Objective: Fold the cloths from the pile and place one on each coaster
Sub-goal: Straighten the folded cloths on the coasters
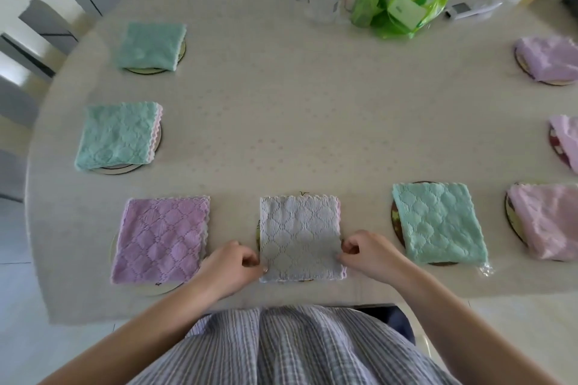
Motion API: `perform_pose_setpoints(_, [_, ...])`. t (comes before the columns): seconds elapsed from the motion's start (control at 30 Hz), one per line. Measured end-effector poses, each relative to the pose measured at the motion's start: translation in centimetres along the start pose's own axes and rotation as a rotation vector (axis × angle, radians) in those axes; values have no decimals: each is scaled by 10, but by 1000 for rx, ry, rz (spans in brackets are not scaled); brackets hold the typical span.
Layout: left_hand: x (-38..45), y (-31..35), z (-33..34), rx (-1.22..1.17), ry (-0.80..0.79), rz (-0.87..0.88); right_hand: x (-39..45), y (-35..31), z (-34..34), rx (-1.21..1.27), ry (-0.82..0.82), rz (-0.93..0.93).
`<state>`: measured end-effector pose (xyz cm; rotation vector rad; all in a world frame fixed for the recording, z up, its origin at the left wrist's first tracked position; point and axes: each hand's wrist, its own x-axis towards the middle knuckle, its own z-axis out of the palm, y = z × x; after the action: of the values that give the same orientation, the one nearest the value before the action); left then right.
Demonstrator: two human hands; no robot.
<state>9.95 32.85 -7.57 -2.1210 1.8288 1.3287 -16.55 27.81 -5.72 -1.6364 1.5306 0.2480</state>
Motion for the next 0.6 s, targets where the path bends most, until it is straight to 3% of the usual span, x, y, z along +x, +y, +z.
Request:
perform_pose_setpoints(0.17, [-10,0,-4,-220,13,-3,-4,1,2,237,166,51])
perform_pose_setpoints(0.3, [-30,-2,-12,-487,162,-86,-13,-9,10,545,324,54])
perform_pose_setpoints(0.6, [-65,-71,-34,-756,514,-267,-5,-74,13,572,251,-140])
